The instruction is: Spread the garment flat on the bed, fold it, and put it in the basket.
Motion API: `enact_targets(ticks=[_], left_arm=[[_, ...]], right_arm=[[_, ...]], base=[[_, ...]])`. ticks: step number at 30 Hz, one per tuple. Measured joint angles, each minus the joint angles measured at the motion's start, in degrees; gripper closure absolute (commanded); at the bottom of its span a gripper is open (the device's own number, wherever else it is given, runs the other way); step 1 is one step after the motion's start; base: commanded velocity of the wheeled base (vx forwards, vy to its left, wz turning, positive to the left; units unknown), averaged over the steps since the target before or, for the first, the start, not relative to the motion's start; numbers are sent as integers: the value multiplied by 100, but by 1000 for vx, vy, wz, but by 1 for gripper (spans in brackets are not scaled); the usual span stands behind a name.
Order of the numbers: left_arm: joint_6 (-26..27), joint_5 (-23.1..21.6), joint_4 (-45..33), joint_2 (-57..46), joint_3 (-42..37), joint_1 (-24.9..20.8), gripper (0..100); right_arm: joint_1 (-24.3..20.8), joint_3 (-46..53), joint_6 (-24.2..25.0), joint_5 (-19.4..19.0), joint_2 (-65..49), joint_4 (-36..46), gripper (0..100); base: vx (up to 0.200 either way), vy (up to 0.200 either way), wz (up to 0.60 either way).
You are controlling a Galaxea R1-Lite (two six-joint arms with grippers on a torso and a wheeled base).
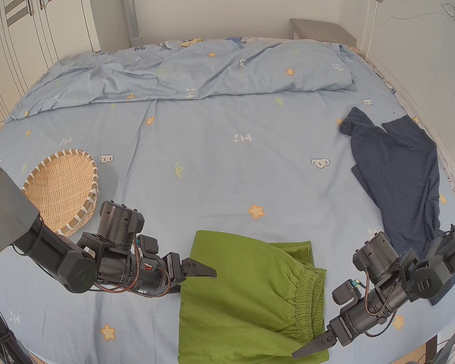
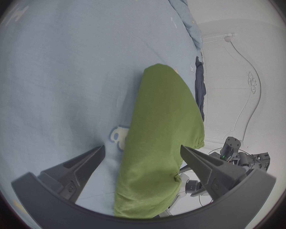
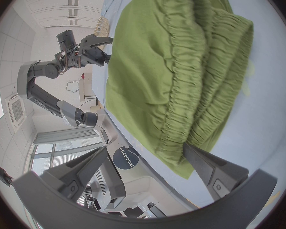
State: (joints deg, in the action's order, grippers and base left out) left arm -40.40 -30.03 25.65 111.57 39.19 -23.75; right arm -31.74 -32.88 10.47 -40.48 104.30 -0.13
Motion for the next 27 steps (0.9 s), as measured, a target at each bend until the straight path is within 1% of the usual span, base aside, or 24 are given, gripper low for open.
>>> enact_targets(ticks=[7, 14, 21, 27], left_arm=[[69, 2, -1, 124, -2, -194, 0], [107, -22, 10, 233, 28, -295, 0], [74, -539, 295, 299, -22, -332, 0], [79, -635, 363, 338, -59, -422, 0]], right_arm=[[182, 110, -18, -29, 0, -29, 0], [433, 369, -29, -62, 24, -558, 0], [705, 575, -27, -156, -234, -744, 0], [1001, 461, 26, -380, -778, -736, 0]], base=[[0, 0, 0], [0, 0, 0], [0, 0, 0], [0, 0, 0]])
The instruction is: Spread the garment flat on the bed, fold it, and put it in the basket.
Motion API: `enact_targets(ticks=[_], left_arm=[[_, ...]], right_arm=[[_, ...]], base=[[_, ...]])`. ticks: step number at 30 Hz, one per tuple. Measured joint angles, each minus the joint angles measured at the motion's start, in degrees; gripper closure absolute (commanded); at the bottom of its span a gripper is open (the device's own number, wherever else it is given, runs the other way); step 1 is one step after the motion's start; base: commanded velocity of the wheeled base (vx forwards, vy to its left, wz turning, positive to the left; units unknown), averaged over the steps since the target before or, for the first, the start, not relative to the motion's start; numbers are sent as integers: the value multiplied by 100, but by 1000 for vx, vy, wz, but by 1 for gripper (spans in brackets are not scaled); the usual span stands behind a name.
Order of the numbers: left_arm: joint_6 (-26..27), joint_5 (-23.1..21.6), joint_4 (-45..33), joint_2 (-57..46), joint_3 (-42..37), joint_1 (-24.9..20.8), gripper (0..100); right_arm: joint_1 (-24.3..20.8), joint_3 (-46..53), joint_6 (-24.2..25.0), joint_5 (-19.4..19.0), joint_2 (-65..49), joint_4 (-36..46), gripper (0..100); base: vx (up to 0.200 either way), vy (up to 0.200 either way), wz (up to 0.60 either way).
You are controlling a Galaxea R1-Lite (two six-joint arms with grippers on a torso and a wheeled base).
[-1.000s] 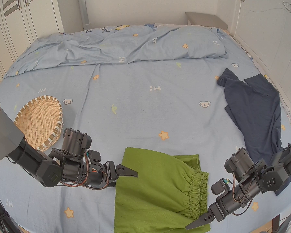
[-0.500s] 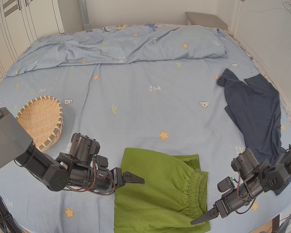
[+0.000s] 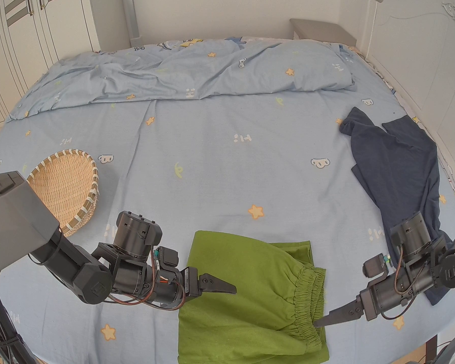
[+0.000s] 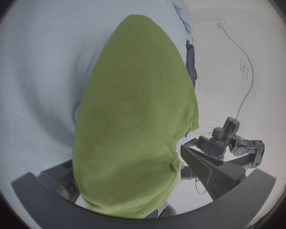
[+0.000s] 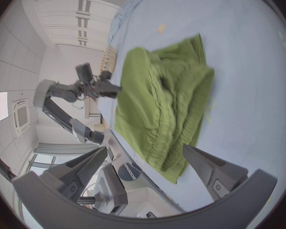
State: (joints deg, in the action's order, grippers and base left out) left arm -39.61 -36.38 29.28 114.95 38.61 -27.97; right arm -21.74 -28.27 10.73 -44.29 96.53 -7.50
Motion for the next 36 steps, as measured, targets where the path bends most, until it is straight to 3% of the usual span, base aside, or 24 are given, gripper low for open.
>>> enact_targets(ticks=[9, 13, 14, 28, 36], left_arm=[[30, 22, 61, 115, -9, -251, 0], [1, 33, 347, 169, -38, -364, 0], [-5, 33, 418, 179, -55, -378, 100], [-32, -44, 835, 24, -346, -356, 100], [127, -137, -334, -621, 286, -30, 100]], right_arm=[[512, -974, 492, -122, -975, 252, 0], [816, -1289, 594, -361, -1325, 345, 0], [855, -1318, 600, -410, -1368, 351, 0], [1214, -1902, 823, -561, -1679, 584, 0], [1325, -2408, 856, -568, -1676, 913, 0]], base=[[0, 0, 0], [0, 0, 0], [0, 0, 0], [0, 0, 0], [0, 0, 0]])
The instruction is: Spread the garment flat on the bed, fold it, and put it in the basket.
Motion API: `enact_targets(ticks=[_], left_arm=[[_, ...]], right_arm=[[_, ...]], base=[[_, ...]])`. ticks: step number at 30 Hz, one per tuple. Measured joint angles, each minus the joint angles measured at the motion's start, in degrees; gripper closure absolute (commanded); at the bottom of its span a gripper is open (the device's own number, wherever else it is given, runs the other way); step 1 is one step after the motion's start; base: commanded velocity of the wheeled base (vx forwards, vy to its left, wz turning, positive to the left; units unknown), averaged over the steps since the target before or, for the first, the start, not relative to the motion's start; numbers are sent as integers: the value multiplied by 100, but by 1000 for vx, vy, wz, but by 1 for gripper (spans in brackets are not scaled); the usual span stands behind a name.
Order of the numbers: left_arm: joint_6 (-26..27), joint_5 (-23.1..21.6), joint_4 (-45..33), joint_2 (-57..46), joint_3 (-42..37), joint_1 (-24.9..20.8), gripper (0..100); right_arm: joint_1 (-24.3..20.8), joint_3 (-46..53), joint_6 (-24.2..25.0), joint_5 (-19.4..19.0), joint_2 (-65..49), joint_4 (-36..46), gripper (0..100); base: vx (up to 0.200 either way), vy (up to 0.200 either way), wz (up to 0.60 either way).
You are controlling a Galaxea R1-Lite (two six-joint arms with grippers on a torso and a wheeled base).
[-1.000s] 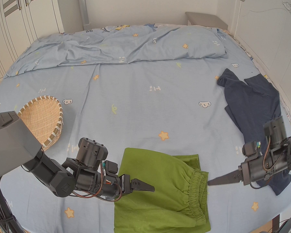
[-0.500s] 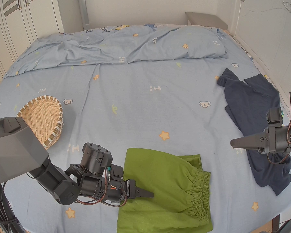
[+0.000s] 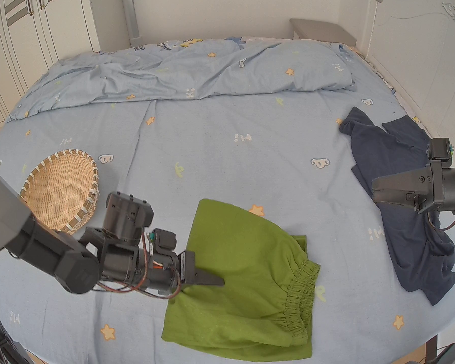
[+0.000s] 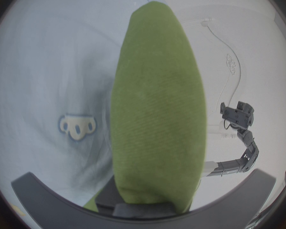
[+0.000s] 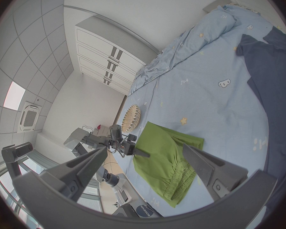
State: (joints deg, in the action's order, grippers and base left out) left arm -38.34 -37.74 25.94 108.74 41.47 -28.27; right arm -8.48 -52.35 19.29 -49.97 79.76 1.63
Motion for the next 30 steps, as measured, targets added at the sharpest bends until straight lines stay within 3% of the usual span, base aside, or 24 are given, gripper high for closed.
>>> enact_targets(ticks=[5, 9, 15, 21, 26, 30], left_arm=[[260, -2, -1721, -221, 1056, 272, 100], [785, -7, -3140, -323, 1881, 569, 100], [2039, -95, -5060, -436, 3165, 1325, 100], [2359, 20, -5358, -549, 3694, 1705, 100], [2339, 441, -5424, -599, 3855, 1762, 100], [2313, 462, -5920, -603, 4183, 1766, 100]], right_arm=[[44, -63, 4, 0, 15, 33, 0], [80, -85, 4, 0, 28, 44, 0], [124, -104, 4, -1, 61, 66, 0], [140, -101, 4, -1, 157, 160, 0], [146, -96, 0, -1, 188, 233, 0], [149, -96, 1, -1, 188, 246, 0]], base=[[0, 0, 0], [0, 0, 0], [0, 0, 0], [0, 0, 0], [0, 0, 0], [0, 100, 0]])
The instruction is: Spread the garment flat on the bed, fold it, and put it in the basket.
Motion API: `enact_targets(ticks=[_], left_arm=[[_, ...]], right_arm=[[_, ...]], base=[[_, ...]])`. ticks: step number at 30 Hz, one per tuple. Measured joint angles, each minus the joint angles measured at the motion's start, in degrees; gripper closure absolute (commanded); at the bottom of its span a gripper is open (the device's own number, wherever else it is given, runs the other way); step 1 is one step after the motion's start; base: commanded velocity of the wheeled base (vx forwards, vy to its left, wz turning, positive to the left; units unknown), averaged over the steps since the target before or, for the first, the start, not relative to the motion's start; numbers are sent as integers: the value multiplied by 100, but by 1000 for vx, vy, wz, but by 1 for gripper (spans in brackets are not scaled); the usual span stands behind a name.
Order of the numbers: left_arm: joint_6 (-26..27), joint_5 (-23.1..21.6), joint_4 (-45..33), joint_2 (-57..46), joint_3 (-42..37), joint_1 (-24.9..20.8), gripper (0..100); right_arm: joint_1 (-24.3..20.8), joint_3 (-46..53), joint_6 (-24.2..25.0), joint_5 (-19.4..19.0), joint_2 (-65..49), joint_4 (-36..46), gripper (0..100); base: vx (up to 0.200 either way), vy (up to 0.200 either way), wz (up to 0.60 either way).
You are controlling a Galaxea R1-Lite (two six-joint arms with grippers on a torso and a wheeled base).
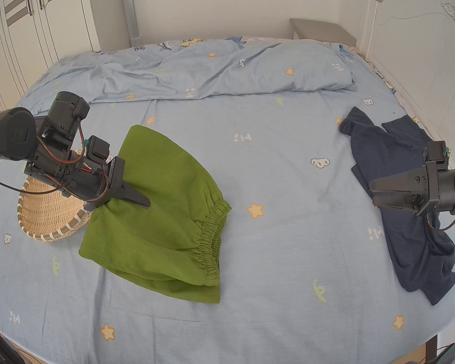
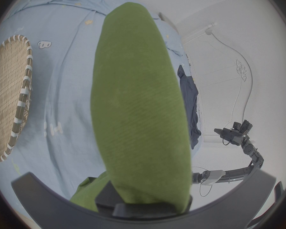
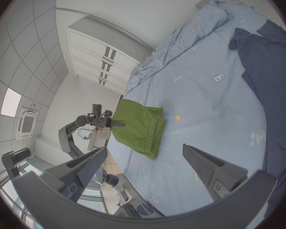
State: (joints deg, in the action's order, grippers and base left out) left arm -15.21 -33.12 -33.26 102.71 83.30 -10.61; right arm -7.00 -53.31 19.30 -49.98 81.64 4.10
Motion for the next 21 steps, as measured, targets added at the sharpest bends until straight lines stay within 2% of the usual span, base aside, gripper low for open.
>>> enact_targets(ticks=[6, 21], left_arm=[[16, -27, -673, 18, 614, 28, 100], [39, -35, -689, 35, 694, -11, 100]], right_arm=[[-5, 4, 0, -2, 0, 13, 0], [17, 6, 2, 0, 2, 17, 0]], base=[[0, 200, 0], [0, 200, 0]])
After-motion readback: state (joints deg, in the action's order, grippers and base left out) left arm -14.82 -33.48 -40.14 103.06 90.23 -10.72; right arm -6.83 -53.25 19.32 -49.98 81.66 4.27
